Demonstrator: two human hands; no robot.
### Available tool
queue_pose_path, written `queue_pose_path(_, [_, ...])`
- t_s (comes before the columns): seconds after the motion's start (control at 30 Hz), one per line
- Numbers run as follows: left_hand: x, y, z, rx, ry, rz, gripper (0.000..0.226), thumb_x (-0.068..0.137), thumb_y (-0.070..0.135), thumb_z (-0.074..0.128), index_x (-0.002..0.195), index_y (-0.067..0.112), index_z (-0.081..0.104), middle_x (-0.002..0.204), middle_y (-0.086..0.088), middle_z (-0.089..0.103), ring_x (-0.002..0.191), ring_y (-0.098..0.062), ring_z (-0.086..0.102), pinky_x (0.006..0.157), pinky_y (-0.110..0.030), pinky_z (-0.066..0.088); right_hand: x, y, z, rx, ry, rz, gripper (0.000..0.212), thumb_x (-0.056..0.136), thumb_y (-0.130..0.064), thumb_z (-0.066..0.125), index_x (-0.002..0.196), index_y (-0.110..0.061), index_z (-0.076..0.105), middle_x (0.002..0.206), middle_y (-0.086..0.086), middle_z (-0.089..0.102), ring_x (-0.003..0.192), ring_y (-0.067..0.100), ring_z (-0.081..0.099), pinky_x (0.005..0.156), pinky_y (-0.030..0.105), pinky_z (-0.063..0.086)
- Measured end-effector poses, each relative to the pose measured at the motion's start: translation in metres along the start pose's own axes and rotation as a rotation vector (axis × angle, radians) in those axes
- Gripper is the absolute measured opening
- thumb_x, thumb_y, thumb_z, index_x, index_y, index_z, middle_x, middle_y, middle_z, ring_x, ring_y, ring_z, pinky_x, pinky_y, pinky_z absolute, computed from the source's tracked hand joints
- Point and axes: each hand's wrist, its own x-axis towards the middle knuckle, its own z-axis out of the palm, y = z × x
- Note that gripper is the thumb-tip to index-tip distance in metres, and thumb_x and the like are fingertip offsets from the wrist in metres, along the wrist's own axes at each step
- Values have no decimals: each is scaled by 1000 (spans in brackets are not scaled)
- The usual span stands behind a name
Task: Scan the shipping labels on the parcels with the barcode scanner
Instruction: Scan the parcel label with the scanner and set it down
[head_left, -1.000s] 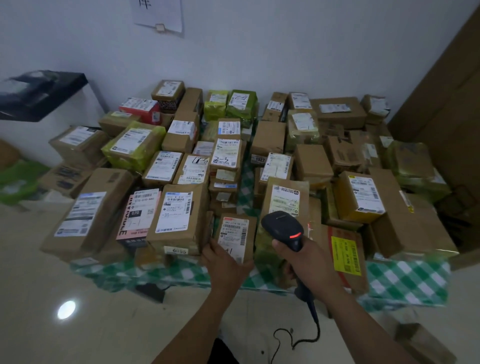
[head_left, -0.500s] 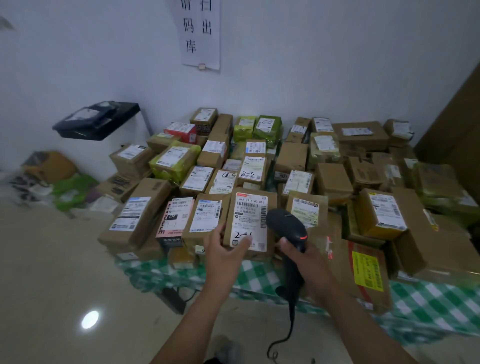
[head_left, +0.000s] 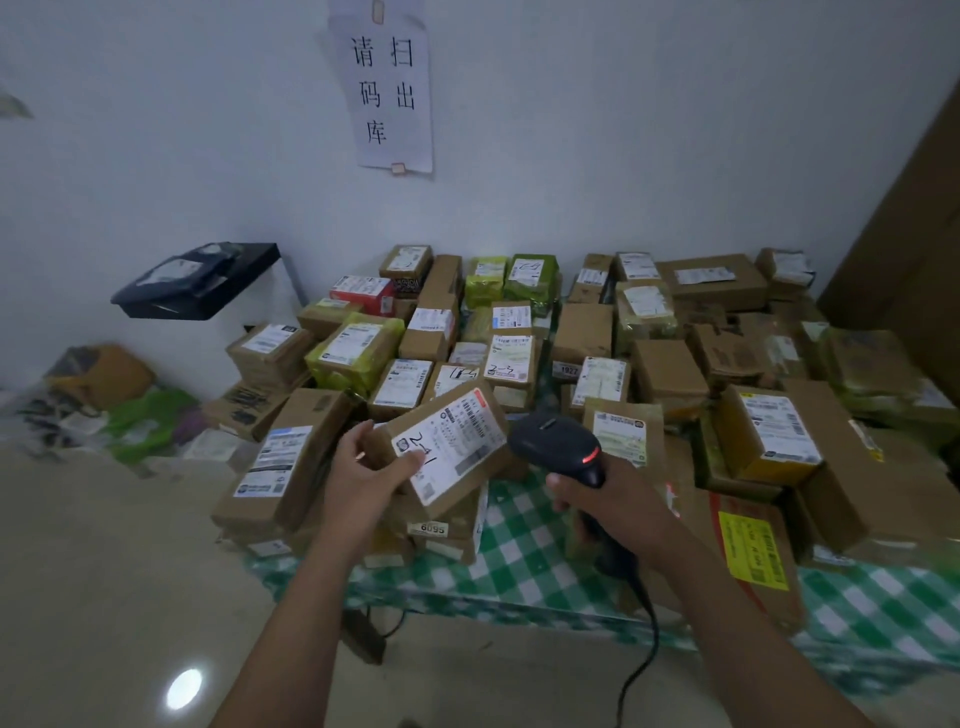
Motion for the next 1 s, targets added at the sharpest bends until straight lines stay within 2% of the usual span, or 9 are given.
queue_pose_path(0.1, [13, 3, -25, 84, 52, 64, 80, 75, 16, 85, 142, 27, 43, 127, -3, 57, 103, -21, 64, 65, -30, 55, 5, -9, 1, -115, -41, 8, 15, 88, -27, 71, 80, -19, 61, 56, -6, 67, 40, 12, 54, 46, 22, 45])
queue_pose_path(0.27, [28, 7, -44, 61, 99, 93, 77, 77, 11, 83, 140, 25, 42, 121, 1, 57, 104, -26, 65, 77, -42, 59, 10, -16, 7, -211, -119, 11, 14, 87, -30, 72, 82, -24, 60, 63, -3, 70, 40, 12, 55, 46, 22, 47])
queue_pose_path(0.4, [32, 5, -46, 45, 122, 103, 78, 78, 11, 82, 142, 27, 41, 119, 6, 52, 100, -26, 65, 67, -36, 58, 10, -19, 8, -198, -167, 17, 15, 89, -27, 70, 79, -23, 59, 52, -6, 66, 38, 9, 53, 48, 22, 47])
queue_pose_path(0.47, [34, 2, -46, 34, 111, 89, 78, 76, 13, 83, 140, 32, 42, 123, 2, 56, 102, -27, 67, 74, -44, 61, 9, -18, 8, -205, -179, 16, 15, 89, -27, 70, 78, -24, 59, 52, -6, 65, 38, 9, 53, 48, 22, 48])
queue_pose_path(0.53, [34, -1, -44, 41, 110, 86, 77, 75, 13, 84, 138, 33, 43, 123, 3, 55, 106, -29, 66, 78, -49, 60, 9, -17, 6, -195, -178, 9, 12, 88, -28, 71, 83, -27, 59, 60, -2, 69, 39, 10, 55, 48, 23, 48])
queue_pose_path(0.6, [33, -2, -40, 44, 117, 99, 77, 76, 12, 83, 139, 30, 43, 120, 5, 51, 109, -27, 63, 75, -43, 60, 8, -14, 2, -182, -184, 12, 11, 87, -29, 71, 86, -28, 60, 64, 1, 70, 40, 12, 55, 48, 24, 48])
queue_pose_path(0.8, [25, -7, -26, 45, 88, 109, 79, 77, 12, 82, 143, 26, 42, 124, -1, 55, 106, -19, 60, 61, -24, 52, 1, -11, -6, -189, -198, 17, 14, 88, -31, 70, 81, -28, 58, 56, -6, 67, 40, 9, 55, 49, 23, 48])
queue_pose_path(0.9, [19, -9, -18, 36, 77, 94, 78, 77, 12, 82, 142, 27, 42, 123, -1, 57, 103, -18, 61, 61, -25, 53, -4, -9, -10, -199, -203, 20, 16, 90, -28, 68, 79, -28, 56, 50, -9, 64, 38, 7, 54, 47, 20, 47])
queue_pose_path(1.0, [12, -13, -6, 41, 77, 91, 72, 75, 19, 85, 133, 32, 45, 124, -1, 57, 104, -22, 64, 72, -37, 59, -7, -3, -17, -178, -163, 21, 11, 89, -27, 69, 86, -26, 58, 58, -5, 69, 40, 12, 55, 48, 24, 49])
